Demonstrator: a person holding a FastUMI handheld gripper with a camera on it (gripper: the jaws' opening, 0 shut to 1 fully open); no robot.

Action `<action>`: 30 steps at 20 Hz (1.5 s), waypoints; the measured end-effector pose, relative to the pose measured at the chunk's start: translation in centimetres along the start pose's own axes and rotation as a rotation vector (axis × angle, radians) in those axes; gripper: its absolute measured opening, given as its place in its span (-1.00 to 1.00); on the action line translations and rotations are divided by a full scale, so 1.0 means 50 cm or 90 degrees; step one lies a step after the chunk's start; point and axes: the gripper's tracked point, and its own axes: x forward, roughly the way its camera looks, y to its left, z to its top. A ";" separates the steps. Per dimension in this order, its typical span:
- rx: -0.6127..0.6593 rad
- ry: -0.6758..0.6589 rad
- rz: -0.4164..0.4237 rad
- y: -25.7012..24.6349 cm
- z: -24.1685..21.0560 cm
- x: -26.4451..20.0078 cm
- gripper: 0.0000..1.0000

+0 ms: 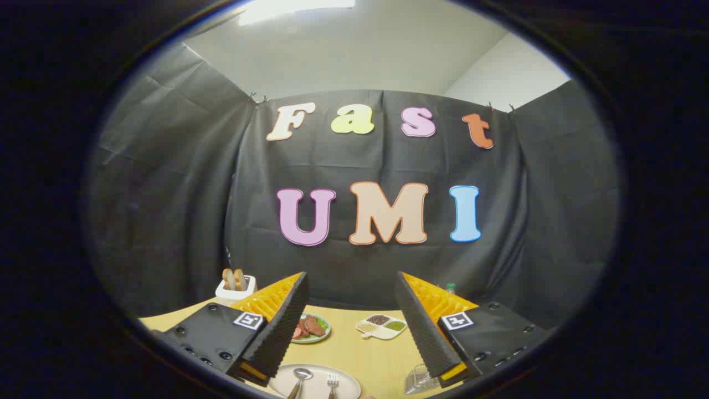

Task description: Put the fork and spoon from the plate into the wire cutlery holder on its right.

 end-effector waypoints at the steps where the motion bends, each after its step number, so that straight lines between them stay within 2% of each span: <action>1: -0.002 0.006 0.000 -0.001 -0.007 0.001 1.00; 10: -0.031 0.020 0.036 0.030 -0.023 0.000 1.00; 20: -0.026 0.015 0.031 0.022 -0.013 0.002 1.00; 30: -0.033 0.056 0.048 0.035 -0.063 0.015 1.00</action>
